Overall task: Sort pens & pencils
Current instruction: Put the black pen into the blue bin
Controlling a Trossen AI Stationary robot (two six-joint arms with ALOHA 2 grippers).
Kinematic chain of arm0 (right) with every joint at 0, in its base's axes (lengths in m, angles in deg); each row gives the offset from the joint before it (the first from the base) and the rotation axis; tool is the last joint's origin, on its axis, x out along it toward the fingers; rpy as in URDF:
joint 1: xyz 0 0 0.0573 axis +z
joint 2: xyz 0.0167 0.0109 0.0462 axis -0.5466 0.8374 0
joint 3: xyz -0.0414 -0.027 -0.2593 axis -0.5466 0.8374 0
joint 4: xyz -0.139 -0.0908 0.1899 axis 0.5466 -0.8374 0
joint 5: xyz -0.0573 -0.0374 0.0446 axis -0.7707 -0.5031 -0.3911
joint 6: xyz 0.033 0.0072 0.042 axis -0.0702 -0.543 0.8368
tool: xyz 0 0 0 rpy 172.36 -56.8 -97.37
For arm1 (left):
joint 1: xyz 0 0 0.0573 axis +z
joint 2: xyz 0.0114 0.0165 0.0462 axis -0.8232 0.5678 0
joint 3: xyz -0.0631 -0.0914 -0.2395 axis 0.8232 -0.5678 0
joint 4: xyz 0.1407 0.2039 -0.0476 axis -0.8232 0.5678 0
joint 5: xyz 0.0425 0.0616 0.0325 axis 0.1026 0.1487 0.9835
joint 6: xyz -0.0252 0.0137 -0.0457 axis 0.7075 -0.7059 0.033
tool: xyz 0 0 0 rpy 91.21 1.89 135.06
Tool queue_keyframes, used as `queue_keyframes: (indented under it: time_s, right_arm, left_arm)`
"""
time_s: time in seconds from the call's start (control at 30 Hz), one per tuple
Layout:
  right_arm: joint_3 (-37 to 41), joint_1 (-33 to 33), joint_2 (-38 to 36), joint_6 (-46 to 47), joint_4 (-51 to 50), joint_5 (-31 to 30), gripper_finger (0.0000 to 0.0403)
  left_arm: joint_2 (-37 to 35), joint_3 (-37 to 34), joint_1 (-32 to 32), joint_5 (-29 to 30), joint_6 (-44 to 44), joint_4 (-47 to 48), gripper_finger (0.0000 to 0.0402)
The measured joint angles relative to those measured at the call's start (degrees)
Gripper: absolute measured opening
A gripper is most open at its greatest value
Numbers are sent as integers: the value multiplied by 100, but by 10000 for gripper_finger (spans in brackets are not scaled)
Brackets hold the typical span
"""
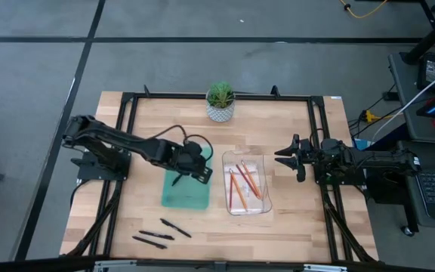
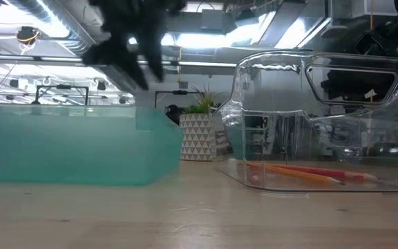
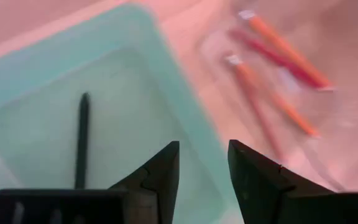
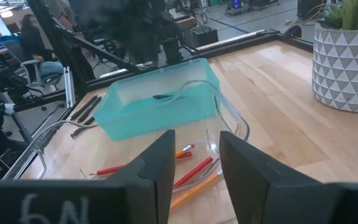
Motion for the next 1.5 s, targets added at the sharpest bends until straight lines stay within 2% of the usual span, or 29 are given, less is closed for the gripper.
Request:
queue_keyframes:
  time_s: [0.1, 0.33, 0.5, 0.73, 0.97, 1.1, 1.3, 1.5]
  right_arm:
    - [0, -2, -25, -103, 39, 2, 126]
    - [-2, 0, -340, -1009, 103, -8, 127]
    - [-2, 0, -476, -1181, 8, -6, 127]
    - [-2, 0, -492, -1075, -3, -4, 127]
    - [-2, 0, -492, -1058, -13, -4, 127]
    - [-2, 0, -492, -1004, -19, -2, 127]
    - [-2, -1, -492, -933, -22, 2, 127]
    - [-2, -2, -492, -933, -22, 2, 126]
  left_arm:
    - [-96, 347, -131, 12, -378, 6, 130]
    - [-115, 1013, -651, 134, -1212, 58, 130]
    - [-113, 1076, -1139, 145, -2192, 67, 131]
    - [-110, 1081, -1927, 154, -2430, 58, 131]
    - [306, 1087, -2606, 535, -2374, -232, 131]
    - [700, 1087, -2801, 528, -2072, -392, 131]
    - [1433, 1085, -2986, -318, -1256, -387, 131]
    - [1950, 1085, -3018, -927, -1197, -383, 131]
